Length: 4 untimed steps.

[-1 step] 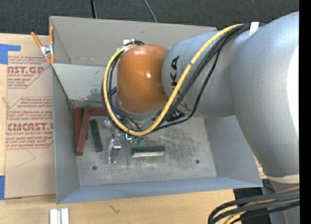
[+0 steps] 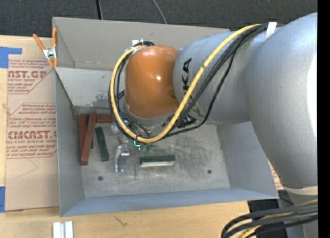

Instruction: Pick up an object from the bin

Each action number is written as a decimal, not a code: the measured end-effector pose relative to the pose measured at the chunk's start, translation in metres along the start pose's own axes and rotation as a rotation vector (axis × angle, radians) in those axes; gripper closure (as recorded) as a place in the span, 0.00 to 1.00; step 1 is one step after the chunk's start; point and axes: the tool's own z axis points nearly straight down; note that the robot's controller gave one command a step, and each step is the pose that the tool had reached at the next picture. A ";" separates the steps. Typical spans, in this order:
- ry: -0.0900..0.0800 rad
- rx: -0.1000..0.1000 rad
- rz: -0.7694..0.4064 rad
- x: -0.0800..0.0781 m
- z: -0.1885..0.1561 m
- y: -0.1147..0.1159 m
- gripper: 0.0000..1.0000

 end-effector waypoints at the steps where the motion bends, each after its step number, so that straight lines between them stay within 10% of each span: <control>1: -0.003 -0.002 -0.034 -0.008 0.027 -0.048 0.00; 2: -0.004 0.003 -0.009 -0.002 0.085 -0.067 0.00; 3: -0.002 0.000 -0.058 -0.013 0.075 -0.110 1.00; 4: -0.002 0.000 -0.058 -0.012 0.075 -0.110 1.00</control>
Offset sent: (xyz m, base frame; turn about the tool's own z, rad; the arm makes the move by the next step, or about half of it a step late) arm -0.0027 -0.0592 -0.0951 -0.0087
